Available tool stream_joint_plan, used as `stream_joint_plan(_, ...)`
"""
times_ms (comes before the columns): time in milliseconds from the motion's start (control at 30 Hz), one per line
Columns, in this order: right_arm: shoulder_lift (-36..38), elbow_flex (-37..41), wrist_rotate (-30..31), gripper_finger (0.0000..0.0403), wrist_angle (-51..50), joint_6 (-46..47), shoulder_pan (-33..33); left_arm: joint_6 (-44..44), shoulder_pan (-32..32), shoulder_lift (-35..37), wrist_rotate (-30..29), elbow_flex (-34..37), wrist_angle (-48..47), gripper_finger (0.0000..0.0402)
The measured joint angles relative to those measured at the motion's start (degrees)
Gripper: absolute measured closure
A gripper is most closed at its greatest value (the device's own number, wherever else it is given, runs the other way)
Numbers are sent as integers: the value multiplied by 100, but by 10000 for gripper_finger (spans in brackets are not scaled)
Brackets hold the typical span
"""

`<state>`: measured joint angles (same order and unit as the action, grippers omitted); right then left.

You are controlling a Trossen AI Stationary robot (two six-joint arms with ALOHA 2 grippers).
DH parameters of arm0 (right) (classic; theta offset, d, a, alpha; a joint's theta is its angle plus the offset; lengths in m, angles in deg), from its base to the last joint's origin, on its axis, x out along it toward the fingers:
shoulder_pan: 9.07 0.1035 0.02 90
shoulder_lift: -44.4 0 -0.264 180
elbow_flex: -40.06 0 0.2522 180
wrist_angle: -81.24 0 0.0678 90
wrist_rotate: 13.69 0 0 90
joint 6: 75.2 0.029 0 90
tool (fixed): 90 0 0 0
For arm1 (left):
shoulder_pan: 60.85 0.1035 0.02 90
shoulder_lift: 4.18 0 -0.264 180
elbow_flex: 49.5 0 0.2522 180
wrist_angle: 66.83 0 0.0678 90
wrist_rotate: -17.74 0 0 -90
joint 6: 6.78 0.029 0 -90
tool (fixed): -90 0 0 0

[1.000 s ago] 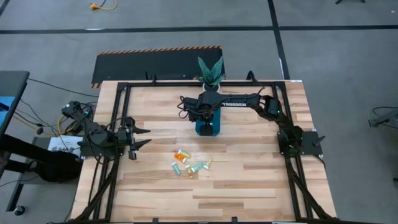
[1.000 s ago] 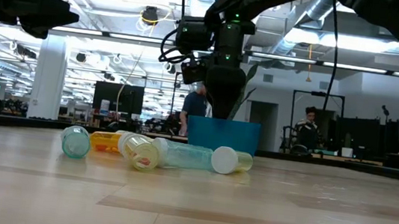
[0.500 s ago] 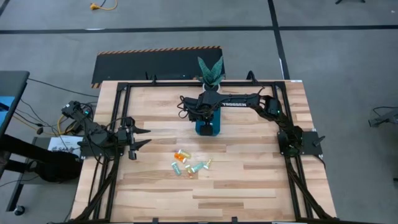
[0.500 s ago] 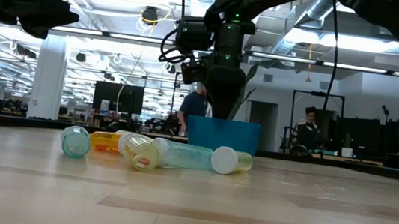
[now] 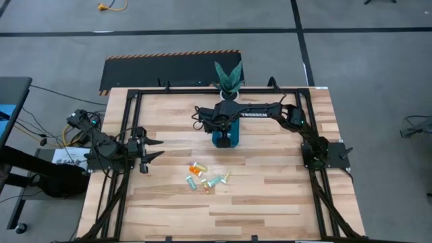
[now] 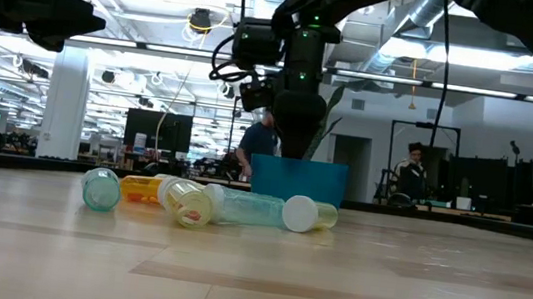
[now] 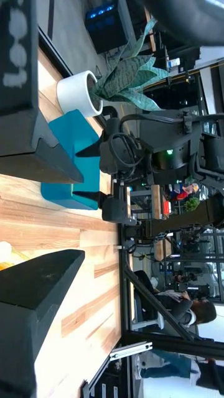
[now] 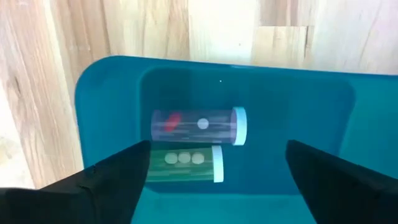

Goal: Pick and place pill bottles into a basket
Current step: Put the right yellow pill bottle into the bin

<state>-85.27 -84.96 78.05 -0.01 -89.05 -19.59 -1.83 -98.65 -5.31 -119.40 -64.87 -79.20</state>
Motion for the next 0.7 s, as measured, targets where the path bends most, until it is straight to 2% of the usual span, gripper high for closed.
stream_joint_plan(200,0,0,-11,4,7,-9,0,0,-2,0,0,0,0,226)
stream_joint_plan(533,4,0,-13,14,-19,-13,1,0,0,0,0,0,-2,226)
stream_joint_plan(700,37,-230,-6,14,-467,93,0,0,-2,2,0,0,0,226)
